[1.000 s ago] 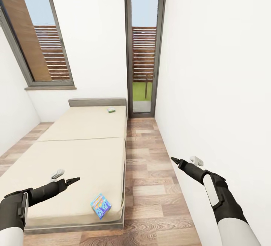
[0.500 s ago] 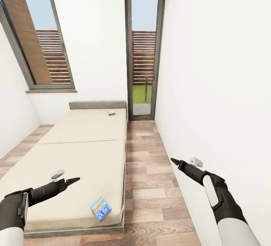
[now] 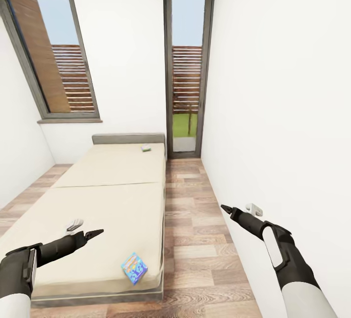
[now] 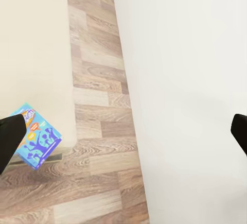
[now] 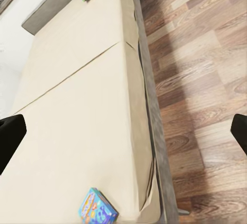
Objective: Put all the toys in the child's room - the three board games (two on the bed and one on the table), the two jigsaw puzzles on the table, and the tennis ball on the table - inside the toy box on the table in the child's room.
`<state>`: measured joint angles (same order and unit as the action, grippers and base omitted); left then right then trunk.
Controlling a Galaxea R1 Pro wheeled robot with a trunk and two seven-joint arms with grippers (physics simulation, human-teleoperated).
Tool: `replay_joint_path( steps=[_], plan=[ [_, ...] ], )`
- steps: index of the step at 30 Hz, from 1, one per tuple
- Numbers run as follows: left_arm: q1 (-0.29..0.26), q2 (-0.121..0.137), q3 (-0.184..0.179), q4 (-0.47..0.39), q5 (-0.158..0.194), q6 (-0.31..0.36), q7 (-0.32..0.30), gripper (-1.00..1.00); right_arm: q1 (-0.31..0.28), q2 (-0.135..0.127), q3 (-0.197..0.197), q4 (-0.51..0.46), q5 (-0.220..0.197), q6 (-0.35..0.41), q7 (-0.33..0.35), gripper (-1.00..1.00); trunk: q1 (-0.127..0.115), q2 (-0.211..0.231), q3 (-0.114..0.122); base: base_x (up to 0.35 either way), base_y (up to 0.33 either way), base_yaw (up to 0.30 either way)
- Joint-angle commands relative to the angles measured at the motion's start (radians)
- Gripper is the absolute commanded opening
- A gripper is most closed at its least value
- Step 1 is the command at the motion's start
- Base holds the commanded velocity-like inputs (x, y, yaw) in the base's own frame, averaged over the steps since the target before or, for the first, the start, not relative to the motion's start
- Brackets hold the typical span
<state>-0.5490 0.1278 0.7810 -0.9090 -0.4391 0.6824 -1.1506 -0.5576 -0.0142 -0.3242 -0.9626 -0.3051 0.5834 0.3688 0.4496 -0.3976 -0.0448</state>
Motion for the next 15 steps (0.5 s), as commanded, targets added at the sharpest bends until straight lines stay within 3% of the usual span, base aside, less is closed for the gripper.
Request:
replay_joint_path(
  steps=[1,15],
  plan=[
    [-0.002,0.0,0.003,-0.001,-0.009,0.008,-0.009,1.0,-0.001,0.0,-0.003,-0.001,-0.003,0.007,0.002,1.0,0.0,-0.002,-0.001,-0.189,0.186,0.0],
    [-0.002,0.0,0.003,0.001,-0.009,0.01,-0.009,1.0,-0.001,-0.001,-0.006,-0.001,-0.013,-0.031,0.002,1.0,0.0,-0.002,0.012,-0.172,0.23,0.0]
  ],
)
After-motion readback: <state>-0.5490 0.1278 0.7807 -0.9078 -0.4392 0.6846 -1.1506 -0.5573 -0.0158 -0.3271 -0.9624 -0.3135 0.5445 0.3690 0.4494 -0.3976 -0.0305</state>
